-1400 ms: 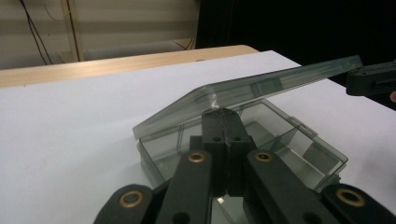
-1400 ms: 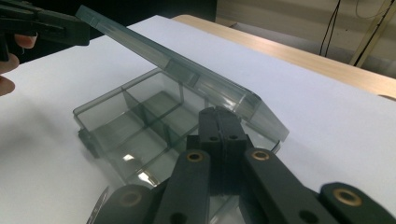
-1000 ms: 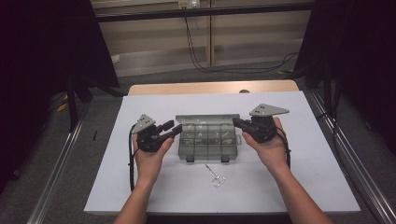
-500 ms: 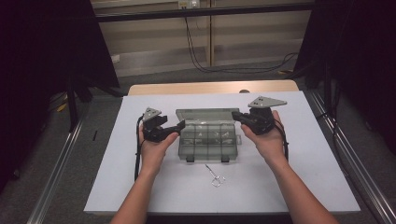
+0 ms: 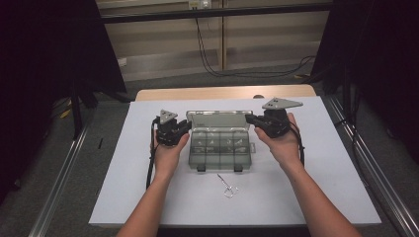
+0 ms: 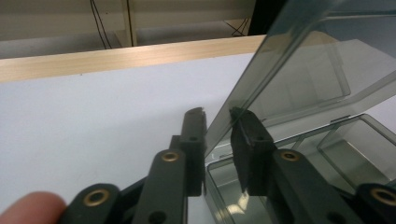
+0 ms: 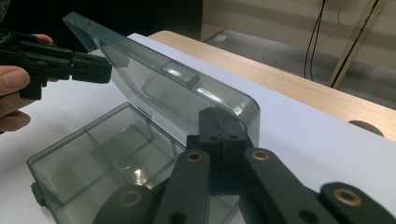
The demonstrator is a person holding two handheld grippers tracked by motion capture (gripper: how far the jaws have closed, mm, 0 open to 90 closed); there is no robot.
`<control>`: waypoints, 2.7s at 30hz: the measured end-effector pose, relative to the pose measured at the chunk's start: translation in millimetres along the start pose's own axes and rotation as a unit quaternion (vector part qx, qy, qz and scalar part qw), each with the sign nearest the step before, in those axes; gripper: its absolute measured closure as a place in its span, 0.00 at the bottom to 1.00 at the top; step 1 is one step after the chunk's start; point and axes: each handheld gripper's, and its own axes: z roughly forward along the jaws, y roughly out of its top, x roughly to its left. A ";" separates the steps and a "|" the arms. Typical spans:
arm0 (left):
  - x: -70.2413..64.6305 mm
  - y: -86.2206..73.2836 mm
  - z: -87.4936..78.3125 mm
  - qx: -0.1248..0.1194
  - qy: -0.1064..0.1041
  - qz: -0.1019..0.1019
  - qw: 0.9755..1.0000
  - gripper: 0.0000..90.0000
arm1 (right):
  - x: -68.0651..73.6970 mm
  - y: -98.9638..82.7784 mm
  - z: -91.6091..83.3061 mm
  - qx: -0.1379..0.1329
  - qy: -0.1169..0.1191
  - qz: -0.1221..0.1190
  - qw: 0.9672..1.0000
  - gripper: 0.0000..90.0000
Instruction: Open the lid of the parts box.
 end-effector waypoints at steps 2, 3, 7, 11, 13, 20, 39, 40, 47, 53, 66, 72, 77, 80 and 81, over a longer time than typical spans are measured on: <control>-0.6 0.7 0.0 0.001 0.003 0.001 1.000 0.90 | -0.1 0.5 -0.3 -0.002 -0.003 -0.005 1.000 1.00; 0.0 0.8 0.3 0.000 0.001 -0.005 1.000 0.90 | 0.4 0.7 -0.2 -0.003 -0.004 -0.008 1.000 1.00; 4.9 3.9 3.5 -0.001 -0.012 -0.027 1.000 0.92 | 0.2 4.4 -4.3 -0.004 0.022 -0.002 1.000 0.98; 5.6 3.3 6.7 -0.008 -0.011 -0.035 0.999 0.92 | 2.5 7.1 -15.1 -0.023 0.041 -0.011 0.999 0.77; 6.2 3.4 7.1 -0.007 -0.012 -0.040 0.999 0.92 | 2.4 6.6 -17.8 -0.030 0.029 -0.012 0.999 0.56; 8.8 3.8 7.8 -0.005 -0.018 -0.043 0.999 0.91 | 0.2 2.4 -17.7 -0.041 -0.041 0.010 0.998 0.02; 13.5 7.7 17.4 0.001 -0.016 -0.050 0.999 0.92 | -10.1 -39.9 40.8 -0.042 -0.099 0.070 0.992 0.80; 14.1 7.6 18.9 0.000 -0.020 -0.053 0.998 0.92 | -10.2 -39.9 42.2 -0.043 -0.101 0.069 0.992 0.85; 19.6 4.1 29.0 0.011 -0.020 -0.056 0.998 0.92 | -18.3 -38.5 47.1 -0.027 -0.103 0.082 0.991 0.95; 23.6 4.7 34.8 0.014 -0.028 -0.059 0.998 0.93 | -25.8 -32.6 51.2 -0.007 -0.093 0.092 0.991 0.95; 34.7 3.0 47.5 0.038 -0.047 -0.081 0.995 0.94 | -37.9 -28.6 61.9 0.015 -0.083 0.108 0.991 0.94; 35.8 3.1 51.5 0.048 -0.045 -0.091 0.994 0.94 | -42.6 -31.0 66.6 0.021 -0.079 0.125 0.989 0.94; 39.5 1.5 55.0 0.049 -0.056 -0.114 0.991 0.94 | -45.3 -36.0 71.5 0.029 -0.074 0.139 0.987 0.94; 42.1 0.4 56.4 0.054 -0.060 -0.121 0.989 0.94 | -46.3 -37.7 73.6 0.029 -0.074 0.142 0.987 0.94; 42.4 0.2 57.1 0.053 -0.060 -0.126 0.989 0.94 | -46.1 -38.0 74.3 0.029 -0.073 0.145 0.986 0.94</control>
